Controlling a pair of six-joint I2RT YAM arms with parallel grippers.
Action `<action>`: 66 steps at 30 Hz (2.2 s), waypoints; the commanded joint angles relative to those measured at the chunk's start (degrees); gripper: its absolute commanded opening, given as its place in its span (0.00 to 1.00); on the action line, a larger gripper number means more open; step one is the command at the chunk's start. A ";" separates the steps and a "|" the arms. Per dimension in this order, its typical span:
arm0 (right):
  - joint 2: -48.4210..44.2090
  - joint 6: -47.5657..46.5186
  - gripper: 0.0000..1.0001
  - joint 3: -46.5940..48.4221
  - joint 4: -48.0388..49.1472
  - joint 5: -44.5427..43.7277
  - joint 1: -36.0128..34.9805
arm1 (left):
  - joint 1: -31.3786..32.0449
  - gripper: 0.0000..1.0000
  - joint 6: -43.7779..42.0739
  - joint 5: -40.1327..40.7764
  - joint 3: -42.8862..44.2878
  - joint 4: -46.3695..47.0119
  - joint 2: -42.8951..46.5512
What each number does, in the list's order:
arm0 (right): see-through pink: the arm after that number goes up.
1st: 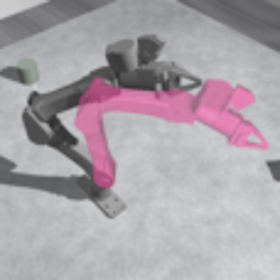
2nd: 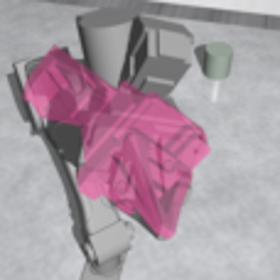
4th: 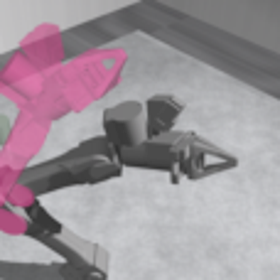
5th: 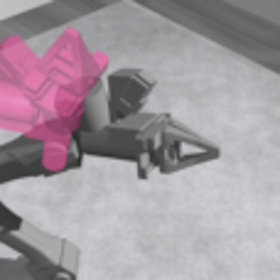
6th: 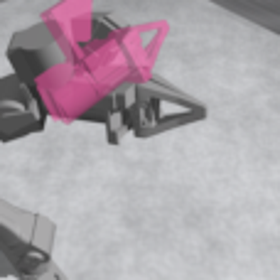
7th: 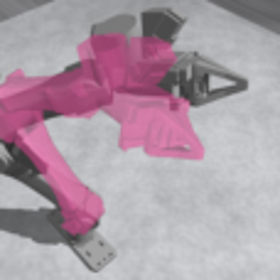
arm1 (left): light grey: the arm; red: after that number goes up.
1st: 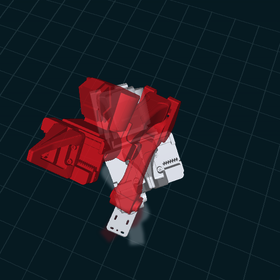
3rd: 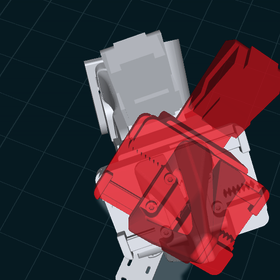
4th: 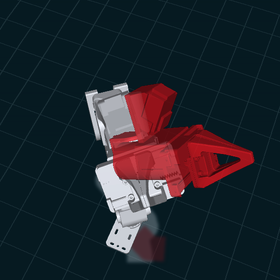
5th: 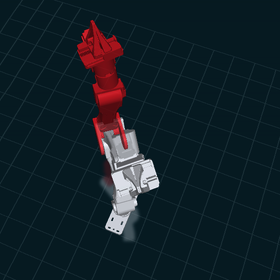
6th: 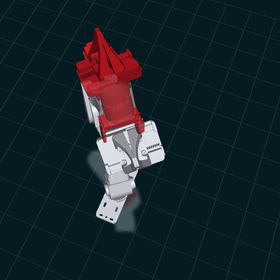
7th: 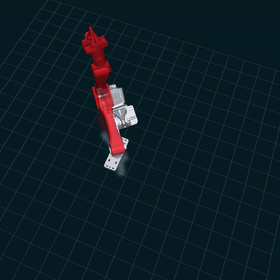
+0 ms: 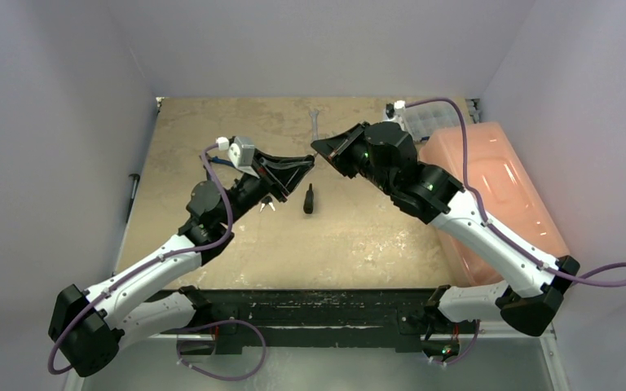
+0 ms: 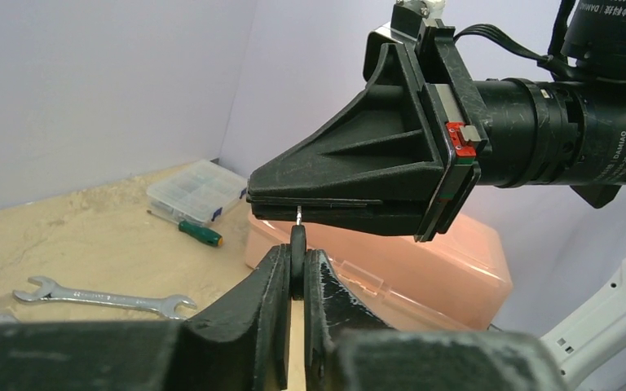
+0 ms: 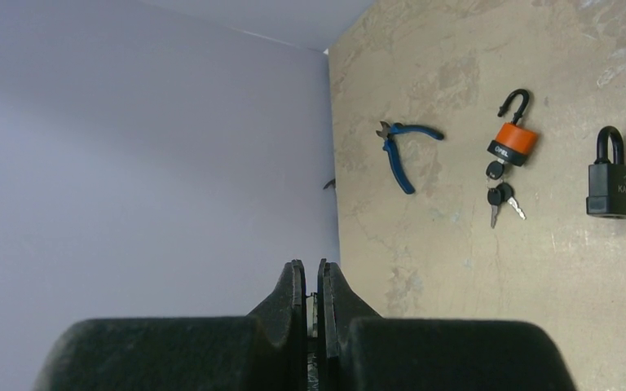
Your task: Unlock with the key
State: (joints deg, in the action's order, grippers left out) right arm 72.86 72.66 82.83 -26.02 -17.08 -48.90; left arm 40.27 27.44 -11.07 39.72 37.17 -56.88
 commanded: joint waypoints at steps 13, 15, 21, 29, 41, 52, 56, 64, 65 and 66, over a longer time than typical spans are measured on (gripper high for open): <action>2.10 -5.14 0.82 -0.45 -1.25 2.49 2.02 | -0.07 0.00 -1.67 3.94 -0.70 -3.08 5.35; 4.00 -7.25 0.91 1.41 -3.71 2.60 3.19 | -0.09 0.00 -2.32 4.90 -1.27 -6.26 7.34; 8.94 -14.61 0.93 3.36 -8.52 3.09 7.96 | -0.09 0.00 -5.18 6.38 -1.58 -17.10 13.19; 19.05 -21.81 0.92 8.05 -16.23 3.95 11.99 | -0.05 0.00 -11.38 10.76 -0.30 -35.88 21.15; 36.39 -23.29 0.88 17.99 -24.16 8.53 11.34 | -0.05 0.00 -15.07 14.98 -0.19 -48.62 25.33; 44.82 -23.17 0.87 22.69 -25.85 8.56 8.41 | -0.03 0.00 -16.51 16.22 0.46 -49.92 26.02; 47.82 -23.18 0.85 24.31 -26.53 8.58 7.89 | -0.10 0.00 -16.49 16.39 0.18 -49.74 27.10; 51.74 -23.18 0.78 25.48 -26.01 6.92 7.78 | -0.07 0.00 -16.63 16.52 0.30 -50.09 27.68; 52.02 -23.18 0.77 25.34 -25.67 7.01 7.80 | -0.06 0.00 -16.62 16.49 0.27 -50.10 27.72; 52.44 -23.18 0.75 25.22 -25.46 7.18 7.70 | -0.08 0.00 -16.62 16.45 0.33 -50.08 27.77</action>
State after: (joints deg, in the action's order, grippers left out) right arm 125.08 49.91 106.17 -51.64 -8.49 -41.12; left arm 40.27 12.19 4.78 38.04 -13.50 -29.69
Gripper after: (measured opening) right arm 0.776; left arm 0.088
